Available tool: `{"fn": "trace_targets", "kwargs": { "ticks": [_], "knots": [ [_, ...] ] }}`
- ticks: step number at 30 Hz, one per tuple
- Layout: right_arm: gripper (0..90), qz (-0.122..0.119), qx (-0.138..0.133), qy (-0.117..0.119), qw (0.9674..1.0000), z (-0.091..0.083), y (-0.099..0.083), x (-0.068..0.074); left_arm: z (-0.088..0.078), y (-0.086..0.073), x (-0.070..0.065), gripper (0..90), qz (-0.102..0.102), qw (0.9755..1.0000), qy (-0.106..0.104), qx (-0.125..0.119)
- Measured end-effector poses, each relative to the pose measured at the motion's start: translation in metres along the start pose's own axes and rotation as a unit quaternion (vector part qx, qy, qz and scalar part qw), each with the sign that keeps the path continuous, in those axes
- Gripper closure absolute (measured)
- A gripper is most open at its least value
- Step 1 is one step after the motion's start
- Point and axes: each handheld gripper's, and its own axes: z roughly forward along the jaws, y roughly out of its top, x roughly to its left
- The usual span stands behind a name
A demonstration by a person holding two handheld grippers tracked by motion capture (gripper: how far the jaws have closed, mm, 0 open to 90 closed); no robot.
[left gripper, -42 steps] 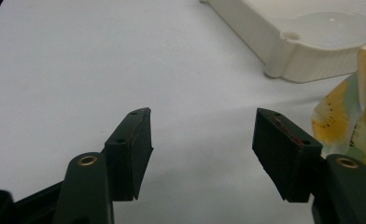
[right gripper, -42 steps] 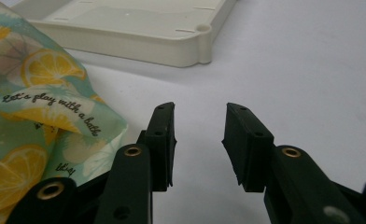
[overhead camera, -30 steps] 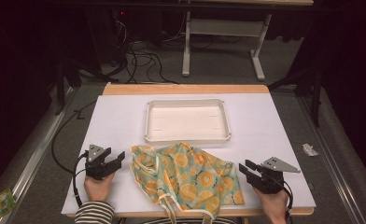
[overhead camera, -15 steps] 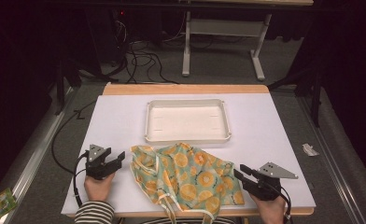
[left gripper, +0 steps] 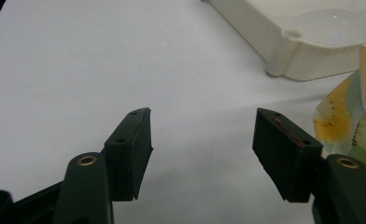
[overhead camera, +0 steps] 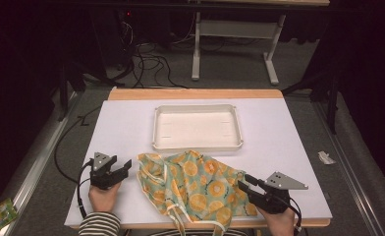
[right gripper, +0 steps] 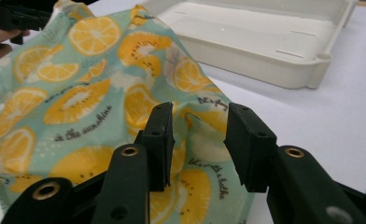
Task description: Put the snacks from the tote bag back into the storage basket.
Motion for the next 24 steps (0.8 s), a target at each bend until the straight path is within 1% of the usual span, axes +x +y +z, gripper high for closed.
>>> {"fn": "trace_targets", "kwargs": {
  "ticks": [4, 5, 6, 8, 14, 16, 20, 24],
  "knots": [
    [61.6, -0.003, -0.003, 0.012, 0.9999, 0.0, 0.003, 0.005, 0.0, 0.0, 0.0, 38.0, 0.001, 1.0, 0.001, 0.0],
    [61.6, -0.003, -0.003, 0.012, 0.9999, 0.0, 0.003, 0.005, 0.0, 0.0, 0.0, 38.0, 0.001, 1.0, 0.001, 0.0],
    [61.5, -0.006, -0.004, 0.018, 0.9998, 0.001, 0.005, 0.006, 0.0, 0.0, 0.0, 38.0, 0.001, 1.0, 0.004, 0.004],
    [61.3, -0.003, -0.004, 0.022, 0.9997, 0.003, 0.006, 0.007, 0.0, 0.0, 0.0, 38.1, 0.0, 1.0, 0.002, 0.002],
    [60.3, -0.01, -0.005, 0.036, 0.9993, 0.004, 0.011, 0.012, 0.0, 0.0, 0.0, 38.0, 0.001, 1.0, 0.002, 0.001],
    [59.5, -0.008, -0.003, 0.042, 0.9991, 0.004, 0.012, 0.015, 0.0, 0.0, -0.001, 38.0, 0.002, 1.0, 0.003, 0.001],
    [58.0, -0.013, -0.001, 0.055, 0.9984, 0.007, 0.015, 0.018, 0.0, 0.0, -0.001, 38.0, 0.001, 1.0, 0.003, 0.002],
    [56.1, -0.015, 0.003, 0.062, 0.998, 0.01, 0.016, 0.021, 0.0, 0.0, -0.001, 38.0, 0.002, 1.0, 0.002, 0.002]
  ]
}}
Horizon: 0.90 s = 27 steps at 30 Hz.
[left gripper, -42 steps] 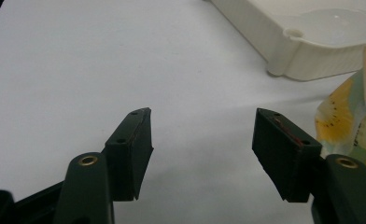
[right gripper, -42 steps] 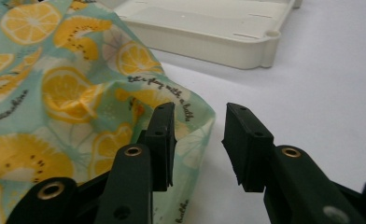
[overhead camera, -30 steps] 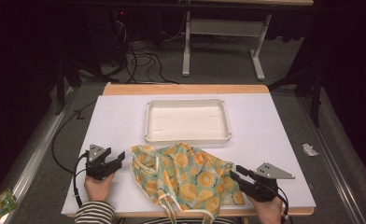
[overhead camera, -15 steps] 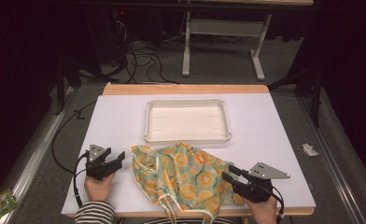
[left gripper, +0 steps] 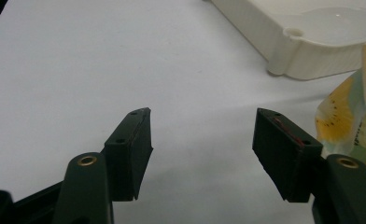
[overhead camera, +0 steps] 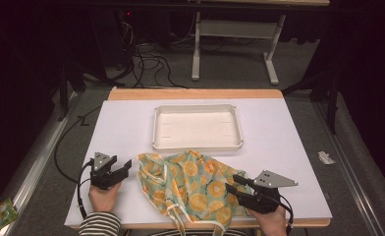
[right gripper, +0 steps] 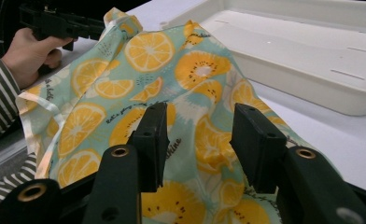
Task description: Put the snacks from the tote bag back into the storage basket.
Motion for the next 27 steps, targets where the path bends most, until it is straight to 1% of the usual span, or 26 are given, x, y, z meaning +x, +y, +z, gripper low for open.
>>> {"fn": "trace_targets", "kwargs": {
  "ticks": [5, 6, 11, 12, 13, 14, 16, 17, 18, 19, 20, 21, 27],
  "knots": [
    [54.3, -0.004, 0.011, 0.007, 0.9999, 0.007, 0.0, 0.001, 0.0, 0.0, 0.0, 37.9, 0.0, 1.0, 0.0, 0.0],
    [54.4, -0.001, 0.015, 0.009, 0.9999, 0.009, -0.001, 0.0, 0.0, 0.0, 0.0, 38.0, 0.0, 1.0, 0.0, 0.0],
    [58.8, 0.001, 0.022, 0.017, 0.9996, 0.013, -0.001, -0.002, 0.0, 0.0, -0.001, 37.9, 0.002, 1.0, 0.002, 0.0],
    [64.2, 0.001, 0.026, 0.018, 0.9995, 0.014, -0.001, -0.003, 0.0, 0.0, -0.001, 37.9, 0.002, 1.0, 0.003, -0.001],
    [64.2, 0.001, 0.026, 0.018, 0.9995, 0.014, -0.001, -0.003, 0.0, 0.0, -0.001, 37.9, 0.002, 1.0, 0.003, -0.001],
    [70.0, 0.003, 0.028, 0.02, 0.9994, 0.016, -0.001, -0.004, 0.0, 0.0, -0.001, 37.9, 0.003, 1.0, 0.002, 0.0],
    [75.0, 0.002, 0.031, 0.023, 0.9993, 0.016, -0.002, -0.004, 0.0, 0.0, -0.001, 37.9, 0.003, 1.0, 0.002, 0.0],
    [75.0, 0.002, 0.031, 0.023, 0.9993, 0.016, -0.002, -0.004, 0.0, 0.0, -0.001, 38.0, 0.003, 1.0, 0.002, 0.0],
    [80.7, -0.003, 0.037, 0.025, 0.999, 0.017, -0.002, -0.004, 0.0, 0.0, -0.001, 37.9, 0.001, 1.0, 0.003, 0.0],
    [82.8, -0.005, 0.036, 0.025, 0.999, 0.017, -0.003, -0.004, 0.0, 0.0, -0.001, 38.0, 0.001, 1.0, 0.003, 0.0],
    [82.8, -0.005, 0.036, 0.025, 0.999, 0.017, -0.003, -0.004, 0.0, 0.0, 0.0, 38.0, 0.0, 1.0, 0.002, 0.0],
    [88.3, -0.007, 0.034, 0.024, 0.9991, 0.017, -0.002, -0.004, 0.0, 0.0, 0.0, 38.0, -0.002, 1.0, 0.0, 0.0],
    [90.0, -0.011, 0.031, 0.018, 0.9993, 0.015, -0.003, -0.007, -0.001, 0.0, 0.0, 37.9, 0.0, 1.0, -0.007, -0.001]
  ]
}}
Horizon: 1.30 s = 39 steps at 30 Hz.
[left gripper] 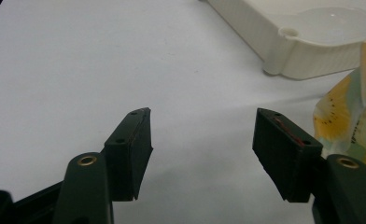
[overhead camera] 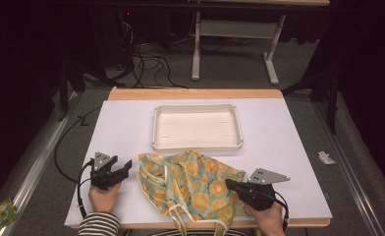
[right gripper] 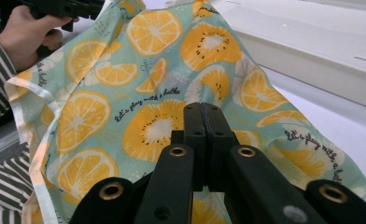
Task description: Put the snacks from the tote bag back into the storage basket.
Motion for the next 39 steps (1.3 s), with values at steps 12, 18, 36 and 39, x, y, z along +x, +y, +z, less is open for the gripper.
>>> {"fn": "trace_targets", "kwargs": {
  "ticks": [12, 18, 36, 39],
  "knots": [
    [90.0, -0.005, -0.01, -0.021, 0.9997, -0.008, 0.005, -0.008, -0.002, 0.002, -0.007, 38.3, 0.002, 0.9995, -0.029, 0.011],
    [90.0, -0.007, -0.015, -0.03, 0.9994, -0.009, 0.008, -0.013, -0.018, 0.006, -0.01, 36.9, -0.022, 0.9977, -0.063, -0.014],
    [90.0, 0.002, -0.022, -0.046, 0.9987, -0.006, 0.01, -0.022, -0.045, 0.01, -0.038, 30.0, 0.015, 0.9951, -0.097, -0.002],
    [90.0, 0.0, -0.023, -0.049, 0.9985, -0.006, 0.011, -0.023, -0.045, 0.011, -0.045, 29.6, 0.021, 0.9944, -0.103, 0.001]
  ]
}}
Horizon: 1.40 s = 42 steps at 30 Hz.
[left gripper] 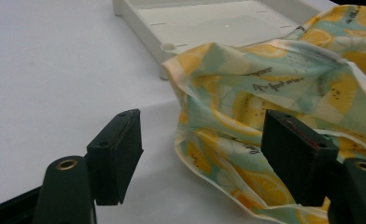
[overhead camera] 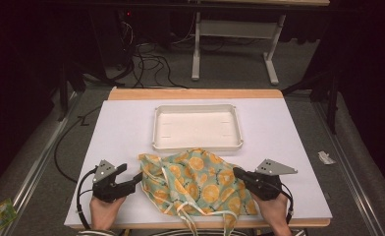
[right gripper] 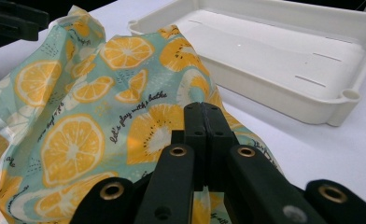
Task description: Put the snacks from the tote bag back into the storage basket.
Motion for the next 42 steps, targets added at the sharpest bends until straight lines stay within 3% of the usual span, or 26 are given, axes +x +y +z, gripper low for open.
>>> {"fn": "trace_targets", "kwargs": {
  "ticks": [11, 21, 26, 30, 37, 42],
  "knots": [
    [90.0, 0.003, 0.004, -0.007, 1.0, -0.001, -0.004, -0.005, 0.028, 0.004, -0.016, 29.7, 0.003, 0.9993, -0.014, 0.033],
    [90.0, 0.011, 0.012, -0.028, 0.9995, 0.001, -0.009, -0.015, 0.037, 0.001, -0.021, 60.8, 0.014, 0.9989, -0.002, 0.044],
    [90.0, 0.015, 0.019, -0.038, 0.999, 0.006, -0.011, -0.021, 0.034, 0.001, -0.021, 79.1, 0.025, 0.999, -0.01, 0.036],
    [90.0, 0.019, 0.026, -0.046, 0.9984, 0.011, -0.014, -0.025, 0.033, 0.001, -0.021, 88.7, 0.034, 0.9988, -0.019, 0.031],
    [90.0, 0.027, 0.051, -0.057, 0.9968, 0.017, -0.022, -0.032, 0.032, 0.001, -0.022, 90.0, 0.039, 0.9983, -0.032, 0.027],
    [80.3, 0.019, 0.041, -0.052, 0.9976, 0.013, -0.02, -0.025, 0.033, 0.002, -0.025, 90.0, 0.046, 0.9978, -0.037, 0.029]
  ]
}}
